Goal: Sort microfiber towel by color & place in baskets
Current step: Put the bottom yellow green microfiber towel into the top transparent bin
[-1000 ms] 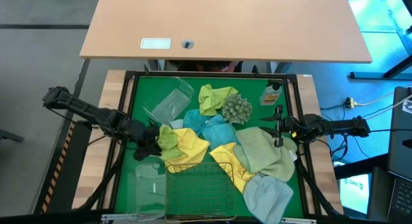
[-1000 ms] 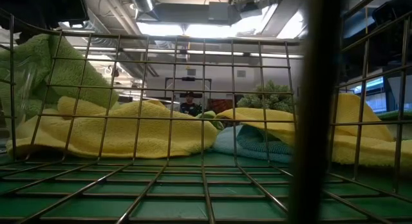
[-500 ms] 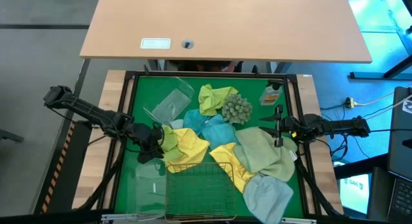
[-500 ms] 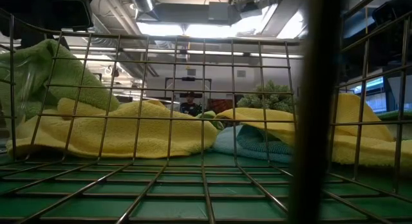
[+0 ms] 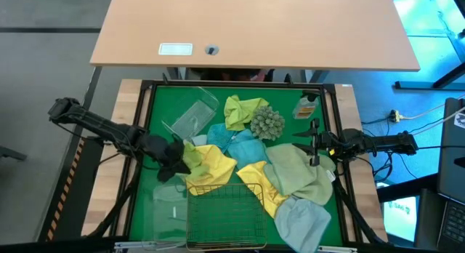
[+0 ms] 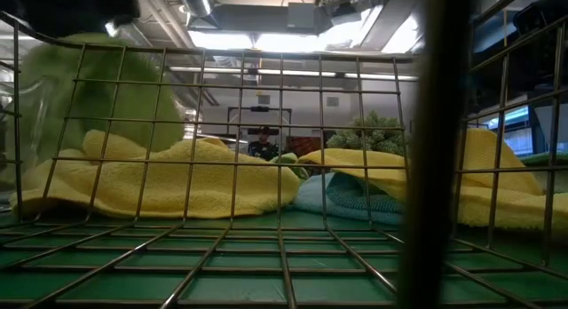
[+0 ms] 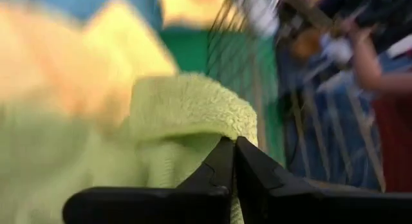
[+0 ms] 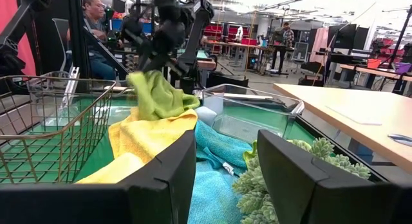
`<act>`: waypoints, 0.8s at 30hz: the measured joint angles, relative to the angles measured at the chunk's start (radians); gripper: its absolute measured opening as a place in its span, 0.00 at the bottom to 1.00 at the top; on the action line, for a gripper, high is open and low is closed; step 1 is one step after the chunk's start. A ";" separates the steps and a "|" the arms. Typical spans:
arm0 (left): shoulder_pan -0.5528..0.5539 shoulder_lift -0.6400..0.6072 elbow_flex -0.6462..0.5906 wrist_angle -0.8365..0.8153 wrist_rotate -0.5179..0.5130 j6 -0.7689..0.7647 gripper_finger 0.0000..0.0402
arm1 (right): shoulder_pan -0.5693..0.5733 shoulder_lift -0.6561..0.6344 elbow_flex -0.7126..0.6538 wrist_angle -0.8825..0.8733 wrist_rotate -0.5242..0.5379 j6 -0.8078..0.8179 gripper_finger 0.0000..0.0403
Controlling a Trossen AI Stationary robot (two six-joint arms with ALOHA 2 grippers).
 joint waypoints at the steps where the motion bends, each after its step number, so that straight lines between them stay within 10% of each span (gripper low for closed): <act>1: 0.007 -0.010 0.000 0.029 -0.018 0.021 0.01 | 0.000 0.000 0.000 0.000 0.000 0.000 0.41; 24: 0.430 -0.168 0.000 0.700 -0.244 0.577 0.00 | 0.000 0.000 0.000 0.000 0.000 0.000 0.41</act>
